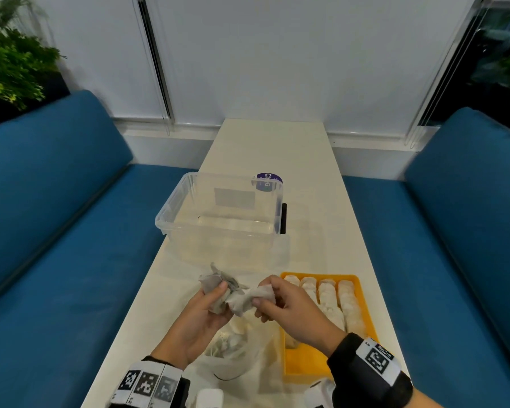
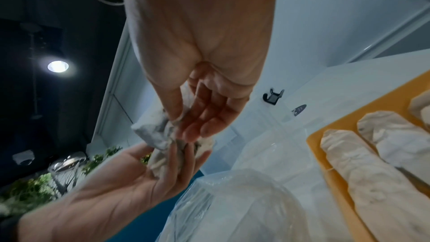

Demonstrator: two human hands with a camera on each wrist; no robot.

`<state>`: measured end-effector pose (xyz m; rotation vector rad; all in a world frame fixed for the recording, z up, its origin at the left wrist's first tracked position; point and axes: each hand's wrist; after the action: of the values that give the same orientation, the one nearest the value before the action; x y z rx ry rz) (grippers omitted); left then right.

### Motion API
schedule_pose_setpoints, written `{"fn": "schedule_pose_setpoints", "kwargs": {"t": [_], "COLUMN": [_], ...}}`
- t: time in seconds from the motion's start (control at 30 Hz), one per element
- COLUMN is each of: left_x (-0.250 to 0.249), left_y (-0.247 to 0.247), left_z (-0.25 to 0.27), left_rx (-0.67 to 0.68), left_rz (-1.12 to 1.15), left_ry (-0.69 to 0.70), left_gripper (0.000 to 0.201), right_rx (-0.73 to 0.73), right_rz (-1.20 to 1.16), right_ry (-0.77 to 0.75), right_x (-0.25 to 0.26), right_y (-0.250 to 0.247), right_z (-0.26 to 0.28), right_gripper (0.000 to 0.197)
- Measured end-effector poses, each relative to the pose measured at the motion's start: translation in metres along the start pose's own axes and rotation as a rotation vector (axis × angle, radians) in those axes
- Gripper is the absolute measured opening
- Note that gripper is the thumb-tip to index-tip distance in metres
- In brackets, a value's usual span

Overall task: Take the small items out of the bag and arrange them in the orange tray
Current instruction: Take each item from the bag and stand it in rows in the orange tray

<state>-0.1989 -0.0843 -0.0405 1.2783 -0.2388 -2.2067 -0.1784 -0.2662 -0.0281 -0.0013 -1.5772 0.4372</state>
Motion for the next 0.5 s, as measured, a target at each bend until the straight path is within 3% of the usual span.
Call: {"fn": "schedule_pose_setpoints", "kwargs": {"t": [0.17,0.27,0.4,0.5], "left_x": [0.002,0.005,0.006,0.008], "left_y": [0.008,0.014,0.017,0.019], "left_z": [0.008,0.011,0.013,0.014], "left_rx": [0.038,0.076,0.117,0.12], "left_rz": [-0.041,-0.094,-0.1,-0.158], "left_ry": [-0.092,-0.094,-0.123,-0.093], "left_gripper": [0.034,0.034,0.039,0.046], "right_rx": [-0.034,-0.071,-0.098,-0.099], "right_rz": [0.179,0.203,0.18,0.166], "right_ry": [-0.095,-0.086,-0.055,-0.018], "right_x": [-0.002,-0.004,-0.006,-0.007], "right_y": [-0.002,0.002,-0.001,-0.003], "right_z": [-0.003,-0.004,-0.005,-0.004], "right_gripper": [0.014,0.006,0.021,0.018]}}
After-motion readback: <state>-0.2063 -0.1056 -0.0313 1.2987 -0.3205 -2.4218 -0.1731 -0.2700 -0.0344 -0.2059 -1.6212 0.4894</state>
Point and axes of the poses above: each hand's wrist, its own z-axis away from the middle knuckle, its own y-axis out of the palm, x = y × z, and after that the axes turned 13 degrees about -x, right-handed
